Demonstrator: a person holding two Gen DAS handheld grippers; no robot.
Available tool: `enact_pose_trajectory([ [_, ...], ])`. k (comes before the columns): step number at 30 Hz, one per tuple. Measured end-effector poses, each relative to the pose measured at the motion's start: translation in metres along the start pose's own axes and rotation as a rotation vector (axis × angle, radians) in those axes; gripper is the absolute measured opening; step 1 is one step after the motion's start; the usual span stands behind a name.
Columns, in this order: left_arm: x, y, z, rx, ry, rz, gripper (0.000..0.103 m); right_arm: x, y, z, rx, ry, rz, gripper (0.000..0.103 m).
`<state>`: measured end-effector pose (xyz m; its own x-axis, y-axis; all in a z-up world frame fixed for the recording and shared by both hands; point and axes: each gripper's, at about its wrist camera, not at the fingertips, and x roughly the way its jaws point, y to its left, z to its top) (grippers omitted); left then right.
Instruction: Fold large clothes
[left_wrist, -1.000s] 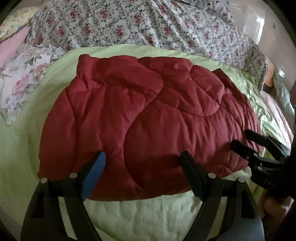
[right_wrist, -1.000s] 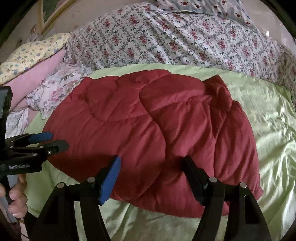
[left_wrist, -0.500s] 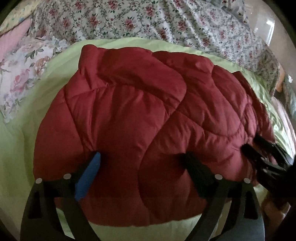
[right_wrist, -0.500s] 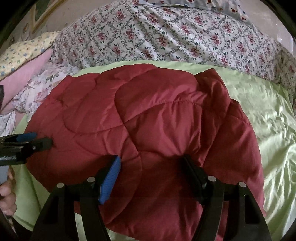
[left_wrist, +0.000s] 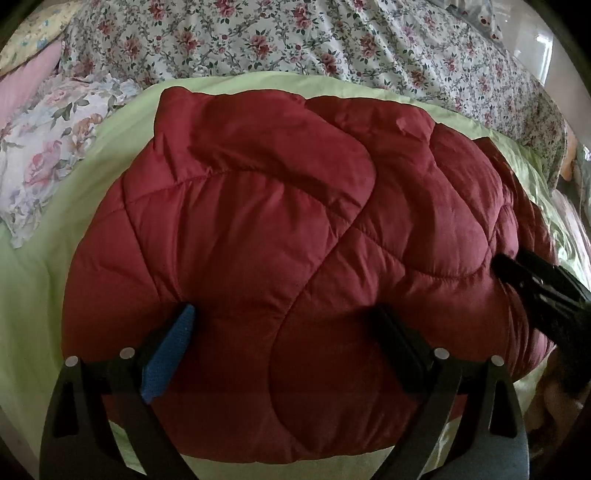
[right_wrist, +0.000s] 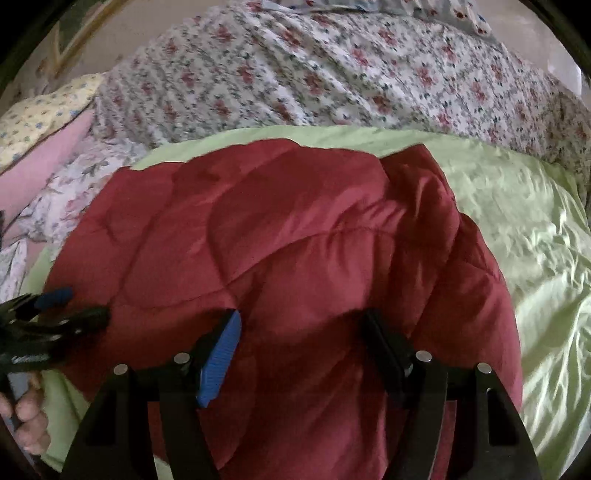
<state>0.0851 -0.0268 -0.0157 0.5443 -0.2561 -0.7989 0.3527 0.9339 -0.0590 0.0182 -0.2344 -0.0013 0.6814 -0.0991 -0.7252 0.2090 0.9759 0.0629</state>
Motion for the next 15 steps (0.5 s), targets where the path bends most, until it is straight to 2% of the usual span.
enact_pose_trajectory([
  [15,-0.0027,-0.0031,0.0027,0.007,-0.001,0.022,0.097,0.0016,-0.0006,-0.0013,0.000,-0.002,-0.013,0.070],
])
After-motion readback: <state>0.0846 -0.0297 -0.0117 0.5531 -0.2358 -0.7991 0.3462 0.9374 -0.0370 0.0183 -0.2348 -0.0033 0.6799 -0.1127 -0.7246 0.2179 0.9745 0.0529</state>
